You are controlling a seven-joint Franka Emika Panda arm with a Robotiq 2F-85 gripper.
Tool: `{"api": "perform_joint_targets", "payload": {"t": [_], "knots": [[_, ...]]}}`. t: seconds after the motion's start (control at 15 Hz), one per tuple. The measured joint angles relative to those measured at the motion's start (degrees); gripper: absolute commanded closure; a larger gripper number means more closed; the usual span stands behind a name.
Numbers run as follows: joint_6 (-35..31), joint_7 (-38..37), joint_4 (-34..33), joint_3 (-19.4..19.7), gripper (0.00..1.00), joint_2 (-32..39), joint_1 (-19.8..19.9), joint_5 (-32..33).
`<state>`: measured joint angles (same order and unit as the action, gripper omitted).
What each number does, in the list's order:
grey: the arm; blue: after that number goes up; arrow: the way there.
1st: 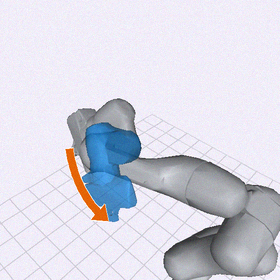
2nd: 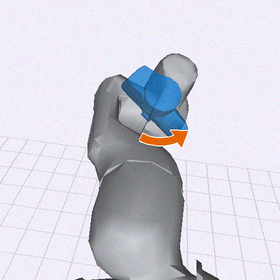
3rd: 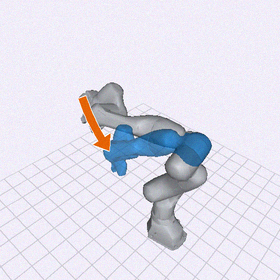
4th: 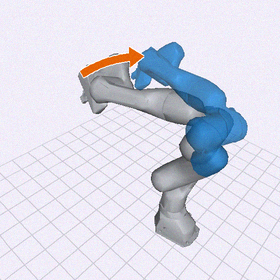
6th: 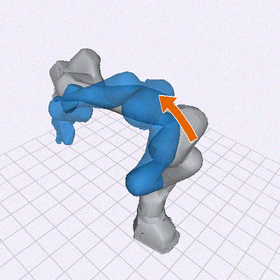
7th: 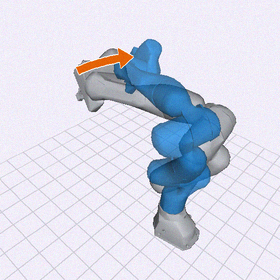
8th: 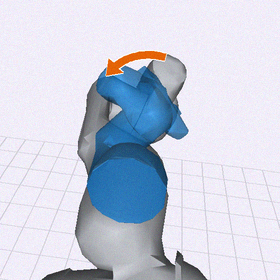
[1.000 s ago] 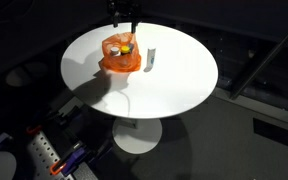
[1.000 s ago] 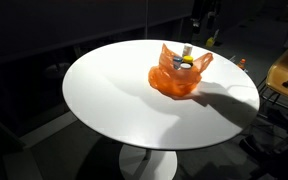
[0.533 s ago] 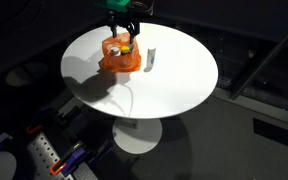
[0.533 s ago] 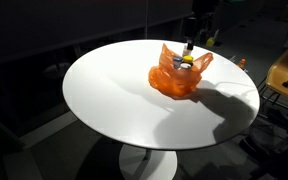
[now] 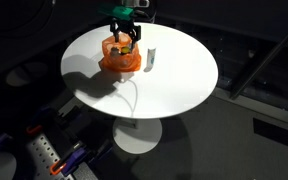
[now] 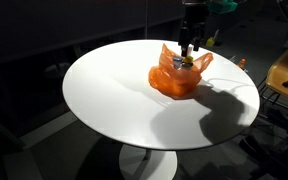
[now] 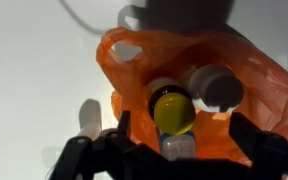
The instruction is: Take the yellow bottle out of the plastic bag
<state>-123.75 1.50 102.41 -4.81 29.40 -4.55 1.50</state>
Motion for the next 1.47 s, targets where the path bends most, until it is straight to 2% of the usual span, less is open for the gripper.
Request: {"api": "perform_joint_targets", "payload": {"t": [0.13,0.2,0.27,0.33,0.53,0.73,1.13,1.47], "knots": [[0.0,0.0,-1.2,0.0,0.00,1.2,-0.1,0.0],[0.0,0.0,-1.7,0.0,0.15,1.7,-0.1,0.0],[0.0,0.0,-2.1,0.0,0.19,2.2,-0.2,0.0],[0.0,0.0,-2.4,0.0,0.33,2.6,-0.2,0.0],[0.0,0.0,-3.2,0.0,0.60,3.5,-0.4,0.0],[0.0,-0.1,-3.6,0.0,0.81,3.8,-0.5,0.0],[0.1,-0.3,-4.6,0.2,0.81,3.3,-0.5,0.0],[1.4,-0.3,-4.9,0.1,0.81,-0.6,-0.5,-2.3]]}}
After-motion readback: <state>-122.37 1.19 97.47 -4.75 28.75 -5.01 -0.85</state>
